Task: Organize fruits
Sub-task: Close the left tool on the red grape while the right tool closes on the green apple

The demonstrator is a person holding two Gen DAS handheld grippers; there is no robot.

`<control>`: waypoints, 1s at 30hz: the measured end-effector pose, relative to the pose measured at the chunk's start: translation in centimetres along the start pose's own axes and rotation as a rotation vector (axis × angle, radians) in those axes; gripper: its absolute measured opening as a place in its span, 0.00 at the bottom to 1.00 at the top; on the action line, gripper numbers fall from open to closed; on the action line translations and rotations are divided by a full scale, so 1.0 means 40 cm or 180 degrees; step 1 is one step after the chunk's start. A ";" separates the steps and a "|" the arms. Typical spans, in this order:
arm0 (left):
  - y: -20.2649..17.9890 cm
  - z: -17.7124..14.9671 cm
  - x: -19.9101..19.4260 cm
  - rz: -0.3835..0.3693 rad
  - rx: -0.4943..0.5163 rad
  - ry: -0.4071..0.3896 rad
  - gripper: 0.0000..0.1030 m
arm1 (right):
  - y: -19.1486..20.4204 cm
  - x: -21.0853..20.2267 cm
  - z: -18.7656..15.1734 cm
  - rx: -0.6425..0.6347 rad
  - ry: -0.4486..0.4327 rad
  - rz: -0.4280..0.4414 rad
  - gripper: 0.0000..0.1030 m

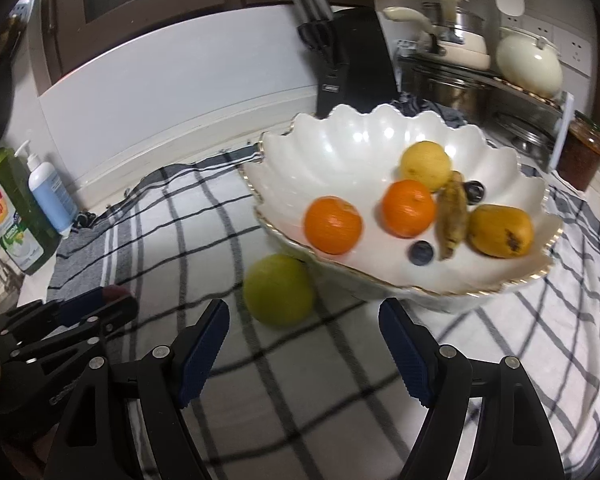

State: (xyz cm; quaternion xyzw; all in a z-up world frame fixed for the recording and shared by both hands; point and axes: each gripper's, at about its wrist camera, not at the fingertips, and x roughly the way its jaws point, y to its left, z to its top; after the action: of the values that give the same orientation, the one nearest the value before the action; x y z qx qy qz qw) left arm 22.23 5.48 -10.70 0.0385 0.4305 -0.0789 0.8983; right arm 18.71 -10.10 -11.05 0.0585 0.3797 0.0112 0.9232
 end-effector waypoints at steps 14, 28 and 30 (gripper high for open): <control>0.056 0.011 0.001 0.0118 -0.0154 -0.0024 0.31 | 0.040 0.088 0.020 0.0087 0.0180 0.0114 0.60; 0.050 0.019 -0.011 0.0133 -0.0160 -0.0044 0.31 | 0.036 0.099 0.018 0.0003 0.0230 0.0129 0.48; 0.048 0.021 -0.021 0.0135 -0.0156 -0.0066 0.31 | 0.038 0.082 0.016 -0.0014 0.0207 0.0152 0.48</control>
State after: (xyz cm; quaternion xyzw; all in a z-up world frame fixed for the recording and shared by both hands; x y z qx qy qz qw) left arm 22.68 7.35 -9.52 0.0247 0.4221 -0.0497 0.9049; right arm 21.53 -8.43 -12.70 0.0652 0.4081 0.0360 0.9099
